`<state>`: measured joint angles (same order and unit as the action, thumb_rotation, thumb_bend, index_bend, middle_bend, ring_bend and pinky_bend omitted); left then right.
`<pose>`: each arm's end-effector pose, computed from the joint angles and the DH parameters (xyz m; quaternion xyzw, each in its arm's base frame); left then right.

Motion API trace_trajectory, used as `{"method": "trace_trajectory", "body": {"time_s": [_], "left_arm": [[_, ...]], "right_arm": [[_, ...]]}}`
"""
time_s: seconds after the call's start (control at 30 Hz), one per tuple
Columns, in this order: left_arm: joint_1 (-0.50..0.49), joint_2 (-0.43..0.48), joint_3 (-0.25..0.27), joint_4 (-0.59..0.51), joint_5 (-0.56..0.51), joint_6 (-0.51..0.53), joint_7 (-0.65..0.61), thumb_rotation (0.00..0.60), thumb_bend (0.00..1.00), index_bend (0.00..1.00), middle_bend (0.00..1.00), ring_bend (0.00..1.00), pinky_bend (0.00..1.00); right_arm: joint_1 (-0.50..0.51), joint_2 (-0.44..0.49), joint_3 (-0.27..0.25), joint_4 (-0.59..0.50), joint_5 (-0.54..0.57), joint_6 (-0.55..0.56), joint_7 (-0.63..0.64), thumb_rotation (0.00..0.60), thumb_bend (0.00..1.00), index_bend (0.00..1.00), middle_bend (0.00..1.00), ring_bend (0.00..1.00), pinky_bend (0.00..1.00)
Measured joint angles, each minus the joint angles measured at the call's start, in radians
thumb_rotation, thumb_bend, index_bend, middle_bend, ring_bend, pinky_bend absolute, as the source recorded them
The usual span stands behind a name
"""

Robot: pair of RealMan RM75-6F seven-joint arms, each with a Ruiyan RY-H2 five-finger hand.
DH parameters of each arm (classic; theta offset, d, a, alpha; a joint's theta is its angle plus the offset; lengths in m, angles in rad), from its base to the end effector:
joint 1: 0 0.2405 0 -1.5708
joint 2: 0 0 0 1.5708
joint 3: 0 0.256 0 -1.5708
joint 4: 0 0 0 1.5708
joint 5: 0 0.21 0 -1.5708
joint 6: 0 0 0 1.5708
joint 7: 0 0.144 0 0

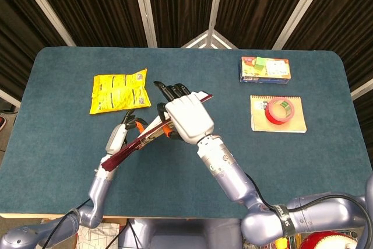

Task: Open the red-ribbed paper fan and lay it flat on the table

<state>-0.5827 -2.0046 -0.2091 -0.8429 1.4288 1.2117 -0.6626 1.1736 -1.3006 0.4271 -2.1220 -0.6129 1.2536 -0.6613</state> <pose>-0.1908 0.3273 -0.0823 -0.4889 -0.5665 -0.5979 0.2873 0.0676 -0.3192 0.0882 0.7130 -0.3331 0.5075 0.3508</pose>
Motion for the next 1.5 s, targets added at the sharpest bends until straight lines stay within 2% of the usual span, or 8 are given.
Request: {"method": "trace_trajectory", "body": {"time_s": [0.33,0.6,0.87,1.1,1.3,1.5], "left_arm": [[-0.006,0.024,-0.012,0.042,0.004,0.034,0.01,0.6,0.51,0.71,0.38,0.0,0.15],[-0.013,0.067,-0.024,0.091,0.049,0.167,0.026,0.6,0.51,0.71,0.38,0.0,0.15],[-0.008,0.141,-0.032,0.145,0.086,0.302,0.072,0.6,0.51,0.71,0.38,0.0,0.15],[-0.002,0.155,-0.009,0.194,0.114,0.358,0.109,0.6,0.51,0.7,0.38,0.0,0.15],[-0.001,0.137,0.004,0.265,0.124,0.401,0.117,0.6,0.5,0.7,0.38,0.0,0.15],[0.006,0.125,0.011,0.29,0.123,0.434,0.145,0.6,0.5,0.7,0.38,0.0,0.15]], "right_arm": [[-0.038,0.057,0.004,-0.003,-0.009,-0.006,0.053,0.6,0.44,0.74,0.12,0.19,0.17],[-0.105,0.131,0.011,0.014,-0.035,-0.03,0.16,0.6,0.44,0.75,0.12,0.19,0.17],[-0.196,0.183,-0.004,0.067,-0.121,-0.09,0.319,0.6,0.44,0.75,0.12,0.19,0.17],[-0.235,0.178,-0.029,0.125,-0.191,-0.118,0.393,0.6,0.45,0.75,0.12,0.19,0.17],[-0.261,0.151,-0.055,0.174,-0.244,-0.133,0.44,0.6,0.45,0.75,0.12,0.19,0.17],[-0.279,0.113,-0.091,0.232,-0.285,-0.158,0.461,0.6,0.45,0.75,0.12,0.19,0.17]]}}
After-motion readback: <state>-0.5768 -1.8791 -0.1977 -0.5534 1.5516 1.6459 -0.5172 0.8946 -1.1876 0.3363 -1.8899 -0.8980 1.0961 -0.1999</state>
